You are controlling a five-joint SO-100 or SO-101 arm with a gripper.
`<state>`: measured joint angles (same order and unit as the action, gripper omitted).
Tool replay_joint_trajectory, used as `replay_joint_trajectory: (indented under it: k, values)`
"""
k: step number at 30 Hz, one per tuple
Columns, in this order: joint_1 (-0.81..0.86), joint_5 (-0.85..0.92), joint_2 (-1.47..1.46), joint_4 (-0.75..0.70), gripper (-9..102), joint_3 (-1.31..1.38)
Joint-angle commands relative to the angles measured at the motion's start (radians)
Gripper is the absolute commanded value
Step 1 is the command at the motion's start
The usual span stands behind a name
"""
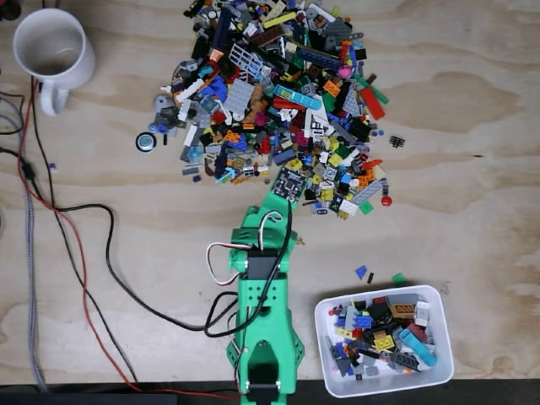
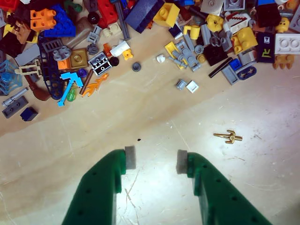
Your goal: Find the closest Lego and put it in the bin.
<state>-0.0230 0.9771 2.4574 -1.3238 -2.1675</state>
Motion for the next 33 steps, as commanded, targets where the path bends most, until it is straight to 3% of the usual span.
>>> replay_joint_trajectory:
  k: [1,12,20,33]
  values:
    - [0.026,-0.063,-0.035,0.031,13,0.041]
    - [0.023,-0.095,-0.094,0.078,14,0.049]
    - [0.008,-0.322,-0.566,0.302,16,0.267]
    - [0.028,-0.479,-1.069,0.327,16,0.666]
